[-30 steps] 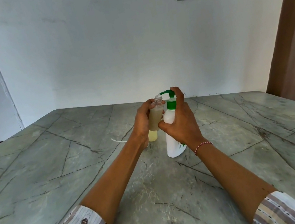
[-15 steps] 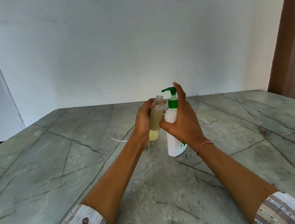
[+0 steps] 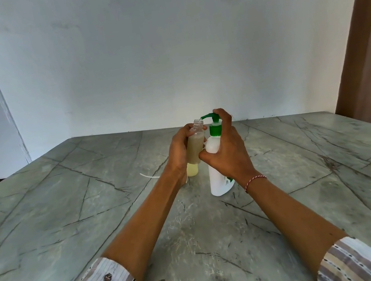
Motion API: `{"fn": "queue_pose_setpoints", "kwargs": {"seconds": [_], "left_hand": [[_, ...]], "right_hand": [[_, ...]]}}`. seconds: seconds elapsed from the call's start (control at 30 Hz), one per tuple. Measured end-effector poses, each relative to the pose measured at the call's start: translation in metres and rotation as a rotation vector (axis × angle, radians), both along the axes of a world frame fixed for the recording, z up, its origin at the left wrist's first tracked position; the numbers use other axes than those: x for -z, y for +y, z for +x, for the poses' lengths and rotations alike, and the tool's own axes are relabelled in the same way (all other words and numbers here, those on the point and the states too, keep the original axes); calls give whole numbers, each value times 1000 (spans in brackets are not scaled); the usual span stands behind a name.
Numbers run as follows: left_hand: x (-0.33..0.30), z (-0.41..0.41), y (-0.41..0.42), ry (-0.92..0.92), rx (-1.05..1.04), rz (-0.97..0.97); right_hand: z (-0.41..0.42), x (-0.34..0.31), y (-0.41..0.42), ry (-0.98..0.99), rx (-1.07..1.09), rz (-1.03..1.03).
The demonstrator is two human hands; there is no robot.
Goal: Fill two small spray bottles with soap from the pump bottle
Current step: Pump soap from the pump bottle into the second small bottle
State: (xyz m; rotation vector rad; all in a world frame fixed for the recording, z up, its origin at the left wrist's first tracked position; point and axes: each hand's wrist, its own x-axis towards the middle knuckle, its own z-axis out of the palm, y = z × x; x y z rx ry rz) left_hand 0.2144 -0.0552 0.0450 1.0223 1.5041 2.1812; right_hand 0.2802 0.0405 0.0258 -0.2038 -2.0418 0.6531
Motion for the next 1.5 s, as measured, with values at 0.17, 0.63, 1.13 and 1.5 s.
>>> {"fn": "queue_pose_setpoints", "kwargs": {"seconds": [0.17,0.63,1.13,1.5], "left_hand": [[0,0,0,-1,15,6],[0,3,1,-2,31,9],[-2,2,-1,-17,25,15],[-3,3,-1,-16,46,16]], "right_hand": [[0,1,-1,8,17,0],[3,1,0,-6,-15,-40],[1,-1,-1,0,-32,-44],[4,-3,-4,-28,-21,-57]]}}
